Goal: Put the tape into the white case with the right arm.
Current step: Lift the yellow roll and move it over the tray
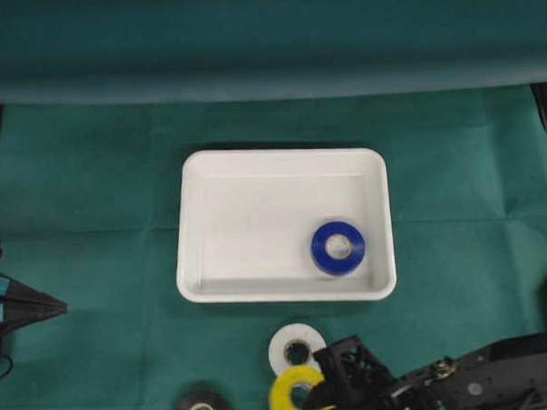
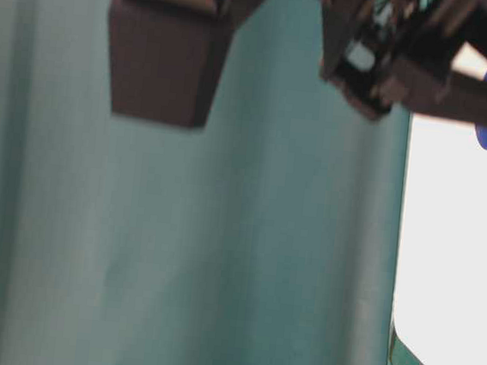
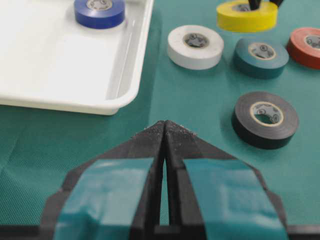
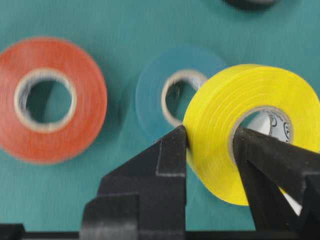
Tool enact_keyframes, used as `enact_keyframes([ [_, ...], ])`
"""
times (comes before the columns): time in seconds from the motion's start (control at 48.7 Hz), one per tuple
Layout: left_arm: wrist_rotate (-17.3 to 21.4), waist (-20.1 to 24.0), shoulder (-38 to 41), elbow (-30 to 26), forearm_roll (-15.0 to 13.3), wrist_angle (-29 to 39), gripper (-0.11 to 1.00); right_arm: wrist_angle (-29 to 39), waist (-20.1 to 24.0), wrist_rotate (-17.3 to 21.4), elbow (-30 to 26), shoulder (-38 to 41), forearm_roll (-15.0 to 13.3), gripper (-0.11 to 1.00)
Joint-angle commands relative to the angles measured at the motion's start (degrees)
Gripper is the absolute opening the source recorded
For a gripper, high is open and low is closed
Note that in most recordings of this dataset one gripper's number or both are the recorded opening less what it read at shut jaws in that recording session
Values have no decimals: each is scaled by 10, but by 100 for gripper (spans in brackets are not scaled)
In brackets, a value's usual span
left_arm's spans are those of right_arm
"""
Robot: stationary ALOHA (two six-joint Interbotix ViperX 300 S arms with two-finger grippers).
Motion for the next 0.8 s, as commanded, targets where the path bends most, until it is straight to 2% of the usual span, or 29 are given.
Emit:
enact_keyframes([
  [0.0, 0, 1, 5, -7, 0, -3, 0, 3, 0, 2, -30, 2, -2, 2],
  [0.349, 0, 1, 5, -6, 1, -3, 0, 17, -23, 2, -33, 1, -4, 2],
  [0.513, 0, 1, 5, -5, 0, -3, 0, 49, -67, 0, -25, -18, -18, 2],
  [0.78, 0, 1, 5, -5, 1, -3, 0, 57, -148, -1, -16, -27, -49, 2],
])
